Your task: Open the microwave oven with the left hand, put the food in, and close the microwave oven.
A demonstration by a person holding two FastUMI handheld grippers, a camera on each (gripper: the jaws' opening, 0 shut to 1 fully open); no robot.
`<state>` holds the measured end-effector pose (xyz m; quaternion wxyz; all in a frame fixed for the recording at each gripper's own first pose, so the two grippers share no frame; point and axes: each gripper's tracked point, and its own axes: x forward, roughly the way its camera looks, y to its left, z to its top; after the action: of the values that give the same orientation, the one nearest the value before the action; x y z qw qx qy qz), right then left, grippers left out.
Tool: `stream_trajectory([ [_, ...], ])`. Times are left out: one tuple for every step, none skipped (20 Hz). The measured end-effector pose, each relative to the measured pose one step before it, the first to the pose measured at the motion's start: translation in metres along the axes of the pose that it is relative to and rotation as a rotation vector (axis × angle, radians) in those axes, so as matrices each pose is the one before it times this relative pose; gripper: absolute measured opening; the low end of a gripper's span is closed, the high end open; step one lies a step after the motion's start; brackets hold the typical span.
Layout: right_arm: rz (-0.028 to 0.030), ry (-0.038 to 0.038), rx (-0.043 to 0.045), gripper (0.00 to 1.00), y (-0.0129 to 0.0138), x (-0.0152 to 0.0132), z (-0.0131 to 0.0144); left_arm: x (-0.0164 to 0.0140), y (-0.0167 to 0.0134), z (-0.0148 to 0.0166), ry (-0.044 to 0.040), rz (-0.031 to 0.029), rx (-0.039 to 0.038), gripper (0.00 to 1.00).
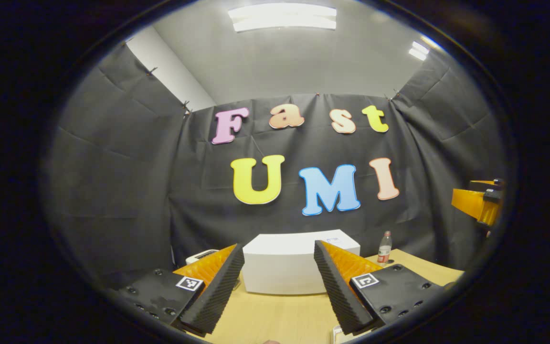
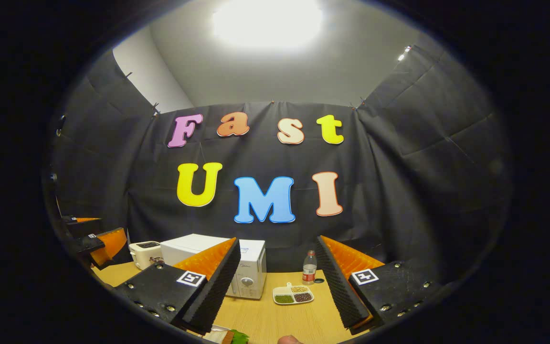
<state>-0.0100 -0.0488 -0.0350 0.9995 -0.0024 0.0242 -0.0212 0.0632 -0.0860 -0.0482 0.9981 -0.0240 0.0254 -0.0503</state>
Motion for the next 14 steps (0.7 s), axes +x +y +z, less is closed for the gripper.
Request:
stream_trajectory([
  [-0.02243, 0.00107, -0.0064, 0.95, -0.00361, 0.00403, -0.00242, 0.01466, -0.00474, 0.00062, -0.01654, -0.01888, -0.00009, 1.0],
  [-0.02672, 0.01115, -0.0048, 0.95, -0.00453, 0.00361, -0.0027, 0.01734, -0.00437, -0.00588, -0.00568, -0.01841, -0.00446, 1.0],
  [-0.01845, 0.00298, 0.00305, 0.95, 0.00002, 0.00289, -0.00175, 0.01534, -0.0046, -0.00492, -0.00011, -0.01796, -0.00692, 1.0],
  [-0.01356, -0.01046, 0.00243, 0.95, 0.00108, 0.00268, 0.00266, 0.01458, -0.00446, -0.00609, -0.00462, -0.02043, -0.00991, 0.97],
  [-0.02072, -0.00468, -0.00748, 0.95, -0.00134, 0.00427, 0.00058, 0.01601, -0.00415, -0.00625, 0.00317, -0.01577, -0.0085, 1.0],
  [-0.01887, 0.00547, -0.00998, 0.95, -0.00166, 0.00368, -0.0022, 0.01647, -0.00225, -0.00895, 0.00831, -0.01447, -0.00678, 0.97],
  [-0.01583, 0.00398, -0.00653, 0.95, 0.00025, 0.00284, -0.00208, 0.01498, -0.00343, -0.0082, 0.00591, -0.01616, -0.00401, 0.94],
  [-0.01835, 0.00059, -0.00366, 0.95, -0.00126, 0.00282, 0.00009, 0.01361, -0.00383, -0.00828, 0.00612, -0.01669, -0.00211, 1.0],
  [-0.02062, 0.0026, -0.00394, 0.95, -0.00225, 0.00178, -0.0007, 0.01371, -0.004, -0.00766, 0.00662, -0.0196, -0.00204, 1.0],
  [-0.02097, 0.00516, -0.00483, 0.96, -0.00231, 0.00194, -0.00163, 0.01217, -0.00512, -0.00941, 0.00962, -0.02069, -0.00185, 0.97],
  [-0.02216, 0.00592, -0.0056, 0.95, -0.002, 0.00162, -0.00201, 0.01284, -0.00439, -0.00921, 0.00972, -0.01855, -0.00067, 1.0],
  [-0.02334, 0.00921, -0.00784, 0.95, -0.00286, 0.00151, -0.00248, 0.01017, -0.00302, -0.01011, 0.01182, -0.01645, -0.00174, 0.97],
  [-0.02167, 0.01001, -0.00861, 0.95, -0.00248, 0.00083, -0.0031, 0.01192, -0.00548, -0.00993, 0.01492, -0.02266, -0.00784, 0.97],
  [-0.02127, 0.00688, -0.00719, 0.95, -0.0023, -0.00006, -0.00161, 0.01101, -0.00685, -0.01019, 0.01232, -0.02381, -0.00918, 0.94],
])
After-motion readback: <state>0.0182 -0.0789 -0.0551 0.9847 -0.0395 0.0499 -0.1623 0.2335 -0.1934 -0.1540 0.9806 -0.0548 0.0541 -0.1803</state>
